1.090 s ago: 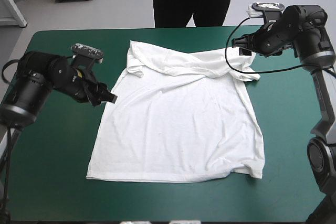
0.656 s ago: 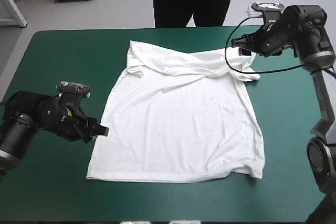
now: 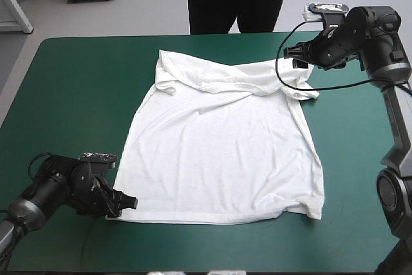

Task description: Fold the cloth

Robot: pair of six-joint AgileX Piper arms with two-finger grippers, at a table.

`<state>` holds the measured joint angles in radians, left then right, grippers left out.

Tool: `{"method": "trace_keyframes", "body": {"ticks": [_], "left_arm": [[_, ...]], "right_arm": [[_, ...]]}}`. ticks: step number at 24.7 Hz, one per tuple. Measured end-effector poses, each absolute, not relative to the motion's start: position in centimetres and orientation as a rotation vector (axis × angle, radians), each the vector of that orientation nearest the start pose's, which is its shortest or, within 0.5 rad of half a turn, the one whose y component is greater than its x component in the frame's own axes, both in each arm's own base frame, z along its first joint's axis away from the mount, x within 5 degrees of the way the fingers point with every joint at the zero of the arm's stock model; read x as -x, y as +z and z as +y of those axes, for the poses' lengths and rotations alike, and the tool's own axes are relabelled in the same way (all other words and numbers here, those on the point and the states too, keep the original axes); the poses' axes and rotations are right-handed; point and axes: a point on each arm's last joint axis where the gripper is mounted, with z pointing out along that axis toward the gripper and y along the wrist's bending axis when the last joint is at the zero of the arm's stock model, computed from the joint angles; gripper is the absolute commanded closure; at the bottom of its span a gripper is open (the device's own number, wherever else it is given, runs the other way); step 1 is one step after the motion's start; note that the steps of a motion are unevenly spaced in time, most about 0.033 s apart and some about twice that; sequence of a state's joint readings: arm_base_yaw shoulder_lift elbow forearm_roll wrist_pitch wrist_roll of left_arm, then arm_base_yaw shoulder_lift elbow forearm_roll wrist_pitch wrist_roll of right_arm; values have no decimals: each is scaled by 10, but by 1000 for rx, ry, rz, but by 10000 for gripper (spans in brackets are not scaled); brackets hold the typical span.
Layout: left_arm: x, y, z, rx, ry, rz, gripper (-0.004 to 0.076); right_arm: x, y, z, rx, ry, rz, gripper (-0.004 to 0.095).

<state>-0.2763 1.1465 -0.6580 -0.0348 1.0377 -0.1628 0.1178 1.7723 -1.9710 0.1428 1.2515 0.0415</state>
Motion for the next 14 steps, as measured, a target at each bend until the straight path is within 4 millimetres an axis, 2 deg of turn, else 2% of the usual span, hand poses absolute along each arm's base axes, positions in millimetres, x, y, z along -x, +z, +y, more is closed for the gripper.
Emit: {"method": "trace_keyframes", "body": {"ticks": [4, 9, 11, 14], "left_arm": [[-164, 218, -47, -133, -58, 2973, 357], [-168, 202, -49, -125, -45, 3053, 368], [-171, 201, -50, -127, -46, 3078, 447], [-173, 199, -52, -116, -71, 3099, 653]], "right_arm": [[-376, 410, 57, 94, 253, 2538, 331], [-376, 410, 57, 94, 253, 2538, 331], [-376, 410, 57, 94, 253, 2538, 331], [-376, 410, 57, 94, 253, 2538, 331]]}}
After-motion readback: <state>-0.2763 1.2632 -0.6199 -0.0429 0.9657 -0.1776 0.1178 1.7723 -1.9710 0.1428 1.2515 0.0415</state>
